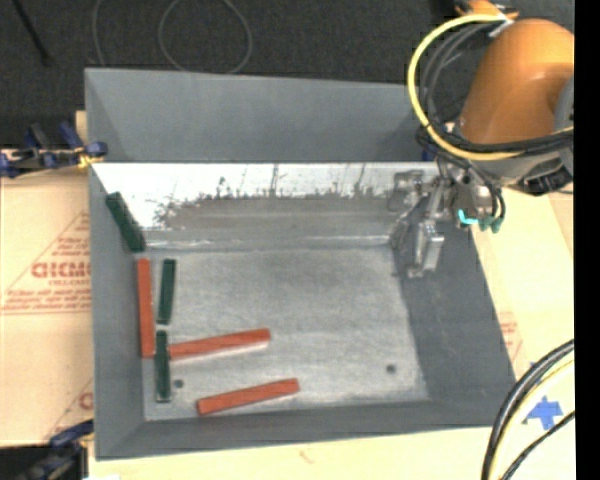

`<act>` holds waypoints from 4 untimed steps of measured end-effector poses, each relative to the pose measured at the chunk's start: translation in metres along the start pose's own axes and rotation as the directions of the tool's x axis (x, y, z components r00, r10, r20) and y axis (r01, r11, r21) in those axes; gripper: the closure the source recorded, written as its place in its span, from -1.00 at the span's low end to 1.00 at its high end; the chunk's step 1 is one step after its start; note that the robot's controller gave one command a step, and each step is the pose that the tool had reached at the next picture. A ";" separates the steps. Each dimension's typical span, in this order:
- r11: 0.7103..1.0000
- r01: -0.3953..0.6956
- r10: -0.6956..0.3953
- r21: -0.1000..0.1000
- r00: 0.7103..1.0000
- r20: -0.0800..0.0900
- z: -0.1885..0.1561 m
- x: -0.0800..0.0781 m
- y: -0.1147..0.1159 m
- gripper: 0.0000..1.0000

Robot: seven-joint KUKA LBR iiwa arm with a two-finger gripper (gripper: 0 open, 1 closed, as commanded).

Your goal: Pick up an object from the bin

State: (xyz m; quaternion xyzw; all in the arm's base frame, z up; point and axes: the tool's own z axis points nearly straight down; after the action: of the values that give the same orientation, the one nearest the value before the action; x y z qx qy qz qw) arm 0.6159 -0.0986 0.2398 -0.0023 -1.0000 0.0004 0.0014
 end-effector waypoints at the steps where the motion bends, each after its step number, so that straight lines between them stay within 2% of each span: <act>1: 1.000 0.004 -0.004 0.001 1.000 0.008 -0.005 -0.001 0.001 1.00; 2: 0.984 0.176 -0.176 0.001 0.984 0.002 0.043 0.056 -0.034 1.00; 3: 0.983 0.186 -0.186 -0.003 0.983 -0.001 0.076 0.121 -0.009 1.00; 4: 0.998 0.064 -0.064 -0.004 0.998 0.002 0.105 0.133 0.058 1.00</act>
Offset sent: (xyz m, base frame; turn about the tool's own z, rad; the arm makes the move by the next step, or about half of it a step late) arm 0.0000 0.0000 0.0000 0.0000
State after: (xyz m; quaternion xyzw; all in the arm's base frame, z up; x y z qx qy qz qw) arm 0.4829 -0.0399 0.1352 0.0296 -0.9996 -0.0017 0.0004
